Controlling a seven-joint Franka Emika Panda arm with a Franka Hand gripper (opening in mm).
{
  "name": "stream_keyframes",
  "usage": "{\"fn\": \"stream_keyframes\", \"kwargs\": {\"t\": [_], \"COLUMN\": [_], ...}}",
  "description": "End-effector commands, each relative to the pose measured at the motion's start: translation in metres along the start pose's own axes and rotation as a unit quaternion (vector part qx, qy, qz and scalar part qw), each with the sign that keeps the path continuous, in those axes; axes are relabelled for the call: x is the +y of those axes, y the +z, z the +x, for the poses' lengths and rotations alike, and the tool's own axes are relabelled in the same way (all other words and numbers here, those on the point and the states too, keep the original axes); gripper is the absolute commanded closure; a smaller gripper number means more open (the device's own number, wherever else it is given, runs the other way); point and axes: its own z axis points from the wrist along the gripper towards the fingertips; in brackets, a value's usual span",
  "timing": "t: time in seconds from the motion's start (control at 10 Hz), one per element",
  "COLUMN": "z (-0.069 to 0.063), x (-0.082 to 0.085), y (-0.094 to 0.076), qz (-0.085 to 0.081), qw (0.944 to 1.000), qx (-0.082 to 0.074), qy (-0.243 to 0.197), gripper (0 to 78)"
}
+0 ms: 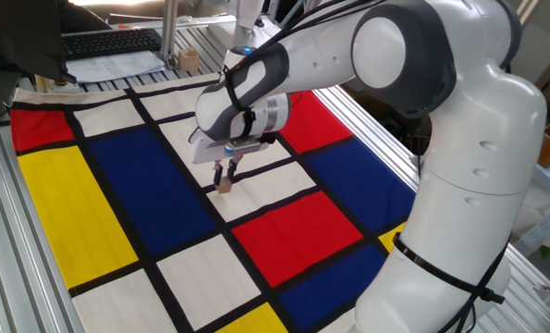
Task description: Pick up the small block on the left and move it to the right
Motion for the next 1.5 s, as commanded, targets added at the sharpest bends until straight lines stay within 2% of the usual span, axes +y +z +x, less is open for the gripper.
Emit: {"fn": "stream_keyframes", "kwargs": {"t": [0.1,0.4,0.7,1.2,1.5], "z": [-0.009,-0.008,-0.005,-0.019,-0.022], "x": [0.01,0.022,0.028,0.025,0.026], "y": [-0.008,0.005,0.003,-0.004,-0.001], "qz": [0.003,0.004,0.005,0.009,0.007], "qw": [1.0,1.0,0.9999,0.9998,0.9998], "qx": [0.005,0.006,0.009,0.01,0.006], "qy": [0.004,0.006,0.01,-0.013,-0.019], "gripper": [76.4,76.4,76.4,76.4,76.4]}}
